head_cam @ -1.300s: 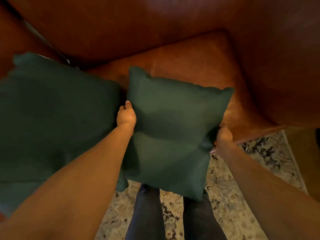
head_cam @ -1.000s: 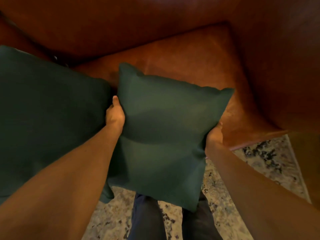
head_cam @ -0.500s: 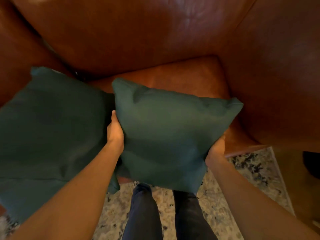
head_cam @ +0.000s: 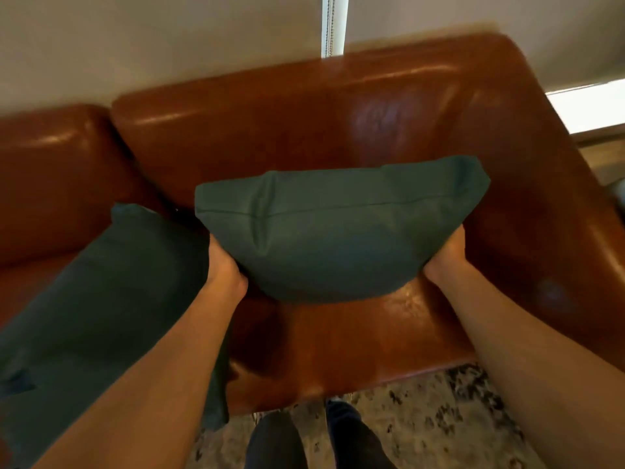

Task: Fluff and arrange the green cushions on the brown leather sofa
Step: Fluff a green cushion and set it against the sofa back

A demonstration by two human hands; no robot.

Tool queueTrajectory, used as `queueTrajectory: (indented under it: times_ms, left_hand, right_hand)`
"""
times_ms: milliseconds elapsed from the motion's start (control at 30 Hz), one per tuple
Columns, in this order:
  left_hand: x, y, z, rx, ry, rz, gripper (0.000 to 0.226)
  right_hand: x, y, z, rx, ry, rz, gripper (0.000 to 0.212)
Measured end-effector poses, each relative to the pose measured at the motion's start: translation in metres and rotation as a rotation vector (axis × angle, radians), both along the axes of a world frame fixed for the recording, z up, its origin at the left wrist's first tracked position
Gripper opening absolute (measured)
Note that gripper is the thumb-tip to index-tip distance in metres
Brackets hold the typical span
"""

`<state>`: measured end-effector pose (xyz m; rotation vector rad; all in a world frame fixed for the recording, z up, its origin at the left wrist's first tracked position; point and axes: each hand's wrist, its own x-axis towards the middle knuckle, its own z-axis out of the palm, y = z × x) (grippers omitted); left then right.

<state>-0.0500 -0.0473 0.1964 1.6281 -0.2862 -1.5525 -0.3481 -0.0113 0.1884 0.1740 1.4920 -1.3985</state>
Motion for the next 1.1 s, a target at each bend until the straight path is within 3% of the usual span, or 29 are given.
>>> queueTrajectory:
  times_ms: [100,433,700,1100]
  left_hand:
    - [-0.008,-0.019,-0.005,-0.05,0.009,0.018,0.045]
    - [-0.038,-0.105,-0.033,-0.121,0.023,-0.012,0.051]
    - [-0.038,-0.147,-0.055,-0.068,-0.072,-0.027,0.087]
    - [-0.04,-0.133,-0.058,-0.034,-0.143,0.016,0.064]
  right_hand:
    - [-0.009,-0.031,0.003,-0.089,0.005,0.072,0.045]
    - [-0.03,-0.131,-0.034,-0.073,0.105,0.198,0.055]
    - [-0.03,-0.176,-0.052,0.023,0.173,0.286,0.059]
    - [-0.017,-0.165,-0.065,0.067,0.24,0.141,0.052]
